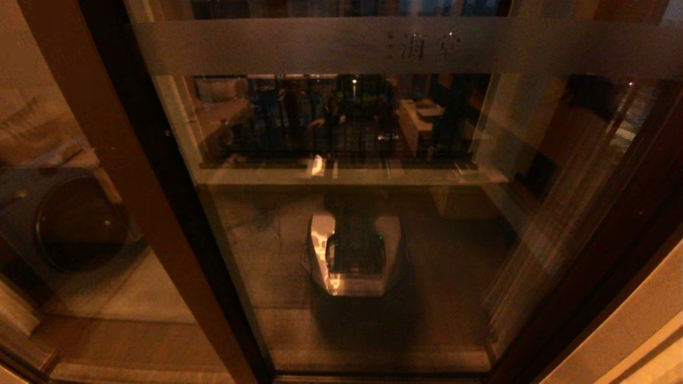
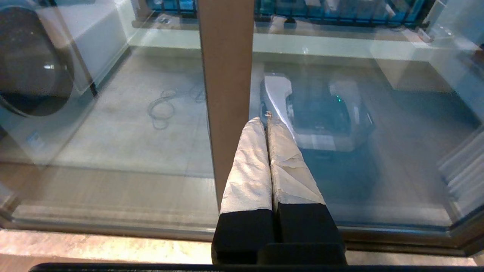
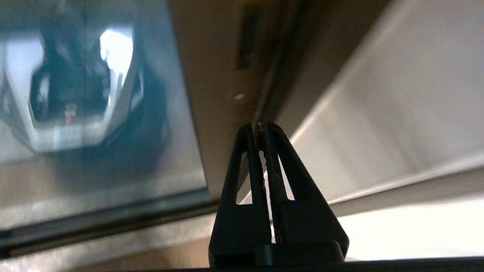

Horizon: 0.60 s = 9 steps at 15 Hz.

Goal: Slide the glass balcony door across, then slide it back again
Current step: Open the slid door

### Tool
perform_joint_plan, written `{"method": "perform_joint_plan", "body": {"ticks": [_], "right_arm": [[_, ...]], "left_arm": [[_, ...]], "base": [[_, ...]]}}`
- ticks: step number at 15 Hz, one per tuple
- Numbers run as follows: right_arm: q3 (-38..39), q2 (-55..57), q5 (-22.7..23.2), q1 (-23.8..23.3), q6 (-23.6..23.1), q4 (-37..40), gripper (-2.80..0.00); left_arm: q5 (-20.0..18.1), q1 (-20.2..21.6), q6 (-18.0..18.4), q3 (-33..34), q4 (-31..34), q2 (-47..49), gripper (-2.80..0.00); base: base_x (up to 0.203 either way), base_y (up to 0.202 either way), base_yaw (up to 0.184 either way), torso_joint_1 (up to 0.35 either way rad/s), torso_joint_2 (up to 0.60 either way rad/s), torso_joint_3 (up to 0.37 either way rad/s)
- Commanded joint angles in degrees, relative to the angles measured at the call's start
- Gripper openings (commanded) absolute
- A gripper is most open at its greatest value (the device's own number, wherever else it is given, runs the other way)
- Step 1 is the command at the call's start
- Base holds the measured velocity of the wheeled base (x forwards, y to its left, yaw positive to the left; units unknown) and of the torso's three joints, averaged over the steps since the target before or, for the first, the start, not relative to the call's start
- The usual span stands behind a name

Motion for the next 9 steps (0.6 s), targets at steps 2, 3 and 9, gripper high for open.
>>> {"method": "perform_joint_plan", "body": {"ticks": [2, 3, 9], "right_arm": [[1.51, 0.78, -3.67, 4.36, 0.05, -0.01, -2.80], [2.11, 0.48, -4.90, 5.32, 0.16, -0.16, -2.80], [3.23, 4.86, -10.93, 6.82, 0.35, -10.08, 0.00]], "left_arm": [[-0.05, 0.00, -0.05, 0.01, -0.02, -0.02, -2.80], [-0.06, 0.00, -0.05, 0.01, -0.04, 0.00, -2.80], [-0.06, 0.00, -0.05, 0.01, 0.04, 0.00, -2.80]], "base": [[0.000, 0.000, 0.000, 0.000, 0.00, 0.000], [0.000, 0.000, 0.000, 0.000, 0.00, 0.000], [0.000, 0.000, 0.000, 0.000, 0.00, 0.000]]}}
